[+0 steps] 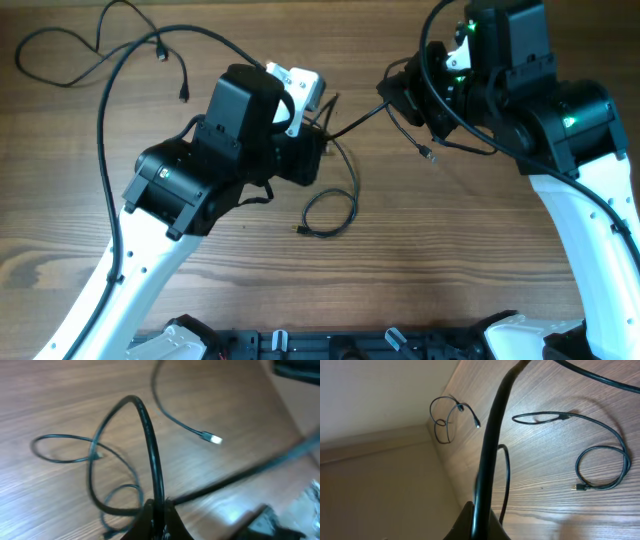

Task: Untangle cables

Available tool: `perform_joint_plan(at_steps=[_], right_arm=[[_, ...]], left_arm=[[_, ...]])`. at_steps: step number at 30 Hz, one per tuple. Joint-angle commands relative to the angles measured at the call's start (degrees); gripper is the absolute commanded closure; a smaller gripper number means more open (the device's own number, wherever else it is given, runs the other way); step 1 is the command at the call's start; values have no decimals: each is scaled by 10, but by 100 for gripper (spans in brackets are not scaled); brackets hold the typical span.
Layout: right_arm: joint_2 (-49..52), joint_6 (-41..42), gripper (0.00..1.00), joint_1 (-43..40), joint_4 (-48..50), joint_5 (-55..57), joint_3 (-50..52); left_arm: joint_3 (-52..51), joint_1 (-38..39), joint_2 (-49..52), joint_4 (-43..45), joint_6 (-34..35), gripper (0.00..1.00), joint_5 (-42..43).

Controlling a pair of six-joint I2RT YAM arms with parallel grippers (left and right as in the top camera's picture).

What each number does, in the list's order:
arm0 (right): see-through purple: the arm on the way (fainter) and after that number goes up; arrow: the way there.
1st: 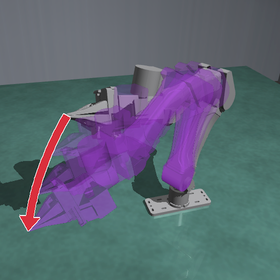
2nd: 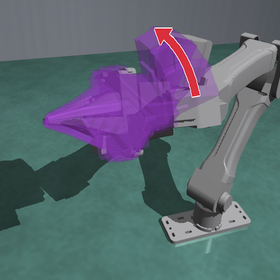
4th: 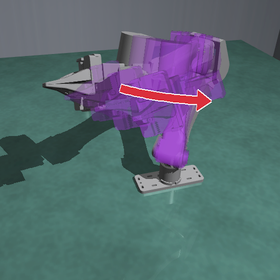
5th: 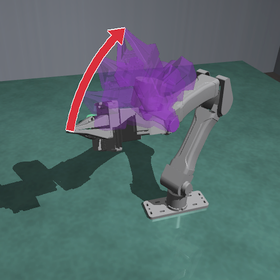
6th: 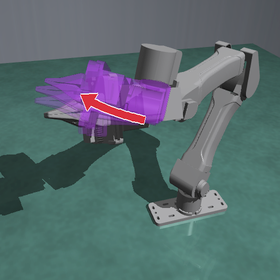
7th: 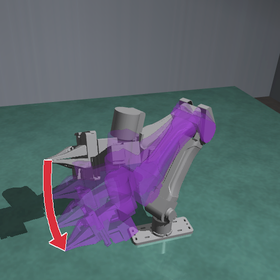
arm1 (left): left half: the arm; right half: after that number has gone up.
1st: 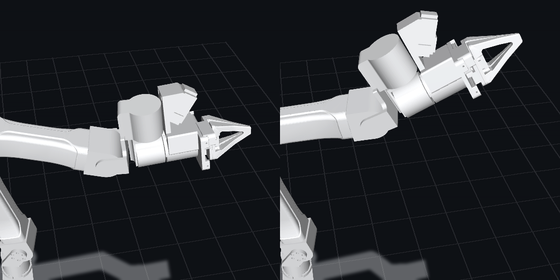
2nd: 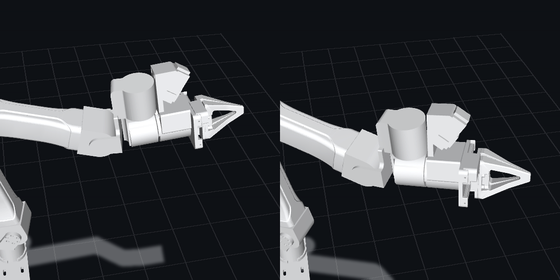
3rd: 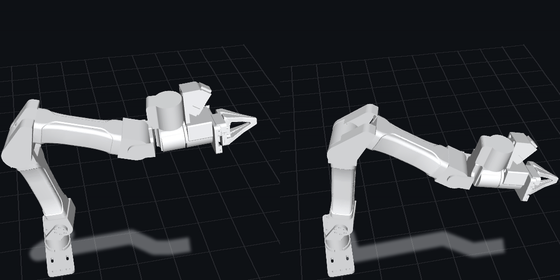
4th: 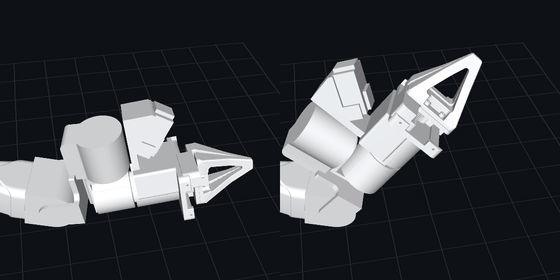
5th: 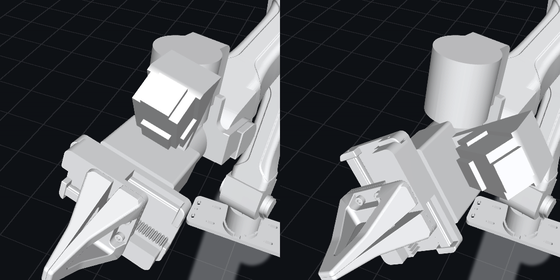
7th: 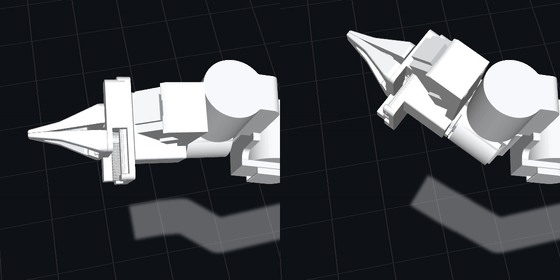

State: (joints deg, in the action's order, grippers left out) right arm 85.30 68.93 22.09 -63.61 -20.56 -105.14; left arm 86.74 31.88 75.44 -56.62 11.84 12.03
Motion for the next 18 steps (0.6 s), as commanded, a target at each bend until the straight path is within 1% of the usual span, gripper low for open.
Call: perform_joint_plan(at_steps=[1, 3, 5, 6, 7, 8, 9, 10, 12, 14, 16, 18], right_arm=[[4, -13, 96, -2, -1, 0, -2], [4, -13, 96, -2, -1, -1, -2], [4, -13, 96, -2, -1, -1, -2], [4, -13, 96, -2, -1, -3, -2], [4, -12, 96, -2, 0, -5, -2], [4, -12, 96, -2, 2, -5, -2], [4, -12, 95, -2, 7, -8, -2], [4, -12, 96, -2, 13, -14, -2], [4, -7, 96, -2, 31, -35, -2], [4, -4, 96, -2, 40, -49, -2], [4, 5, 96, -2, 40, -48, -2], [4, 5, 96, -2, 39, -48, -2]], left_arm=[[1, -32, 3, 0, 83, 96, -90], [1, -77, 3, -1, 130, 96, -91], [1, -114, 3, -2, 144, 96, -91], [1, -130, 4, -5, 144, 94, -91], [1, -151, 5, -19, 144, 80, -91], [1, -157, 5, -29, 144, 75, -91], [1, -162, 7, -48, 144, 64, -91], [1, -161, 8, -65, 144, 51, -91], [1, -161, 11, -95, 144, 50, -91], [1, -161, 15, -111, 144, 44, -91], [1, -161, 22, -114, 144, 42, -91], [1, -161, 23, -113, 143, 41, -84]])
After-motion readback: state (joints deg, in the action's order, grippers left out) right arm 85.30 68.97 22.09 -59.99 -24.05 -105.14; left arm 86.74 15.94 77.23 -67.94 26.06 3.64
